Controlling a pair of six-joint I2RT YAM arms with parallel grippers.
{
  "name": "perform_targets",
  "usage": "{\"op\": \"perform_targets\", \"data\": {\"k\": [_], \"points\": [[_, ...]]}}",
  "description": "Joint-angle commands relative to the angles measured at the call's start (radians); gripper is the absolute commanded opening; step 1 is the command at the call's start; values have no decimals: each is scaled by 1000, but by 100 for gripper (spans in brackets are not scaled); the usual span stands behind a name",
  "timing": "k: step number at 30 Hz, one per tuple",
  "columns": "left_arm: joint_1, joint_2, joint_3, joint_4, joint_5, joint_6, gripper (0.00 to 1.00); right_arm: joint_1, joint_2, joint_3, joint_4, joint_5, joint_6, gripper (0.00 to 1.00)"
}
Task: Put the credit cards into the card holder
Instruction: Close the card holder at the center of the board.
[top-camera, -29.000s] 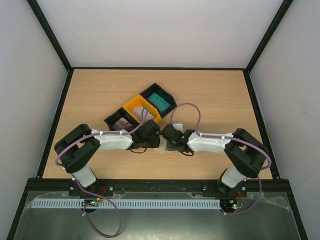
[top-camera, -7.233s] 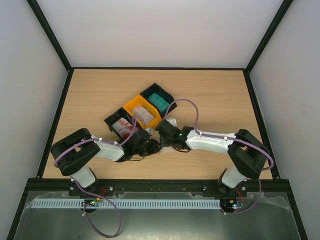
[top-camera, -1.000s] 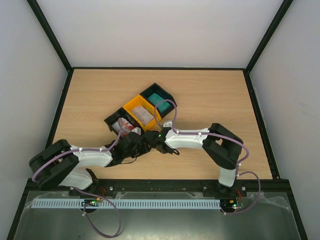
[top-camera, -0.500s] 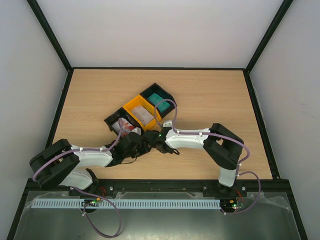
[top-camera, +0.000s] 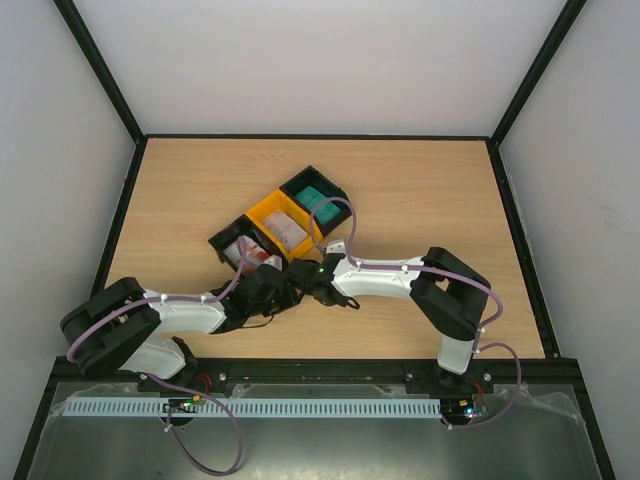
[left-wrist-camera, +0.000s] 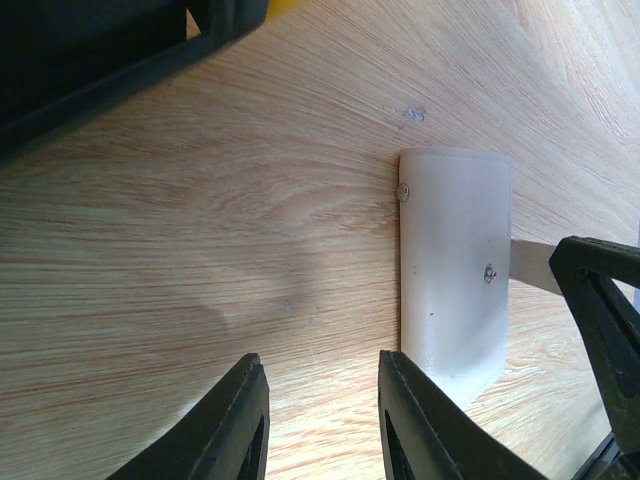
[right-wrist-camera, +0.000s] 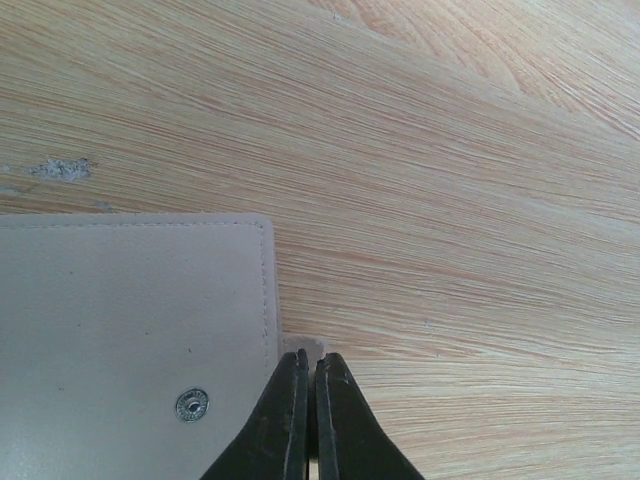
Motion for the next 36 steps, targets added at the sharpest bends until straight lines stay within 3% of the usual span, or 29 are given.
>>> {"op": "perform_targets", "data": {"k": [1, 6, 18, 36], "points": [[6, 10, 3, 10, 0, 8, 32, 4, -27, -4, 6, 9, 25, 2], [6, 14, 1, 19, 12, 11, 32, -3, -65, -41, 63, -17, 7, 2], [2, 61, 17, 94, 82, 30, 33, -118, -313, -299, 497, -321, -141, 2], [-20, 227, 144, 103, 148, 72, 34, -151, -325, -368, 559, -387, -191, 2]]}}
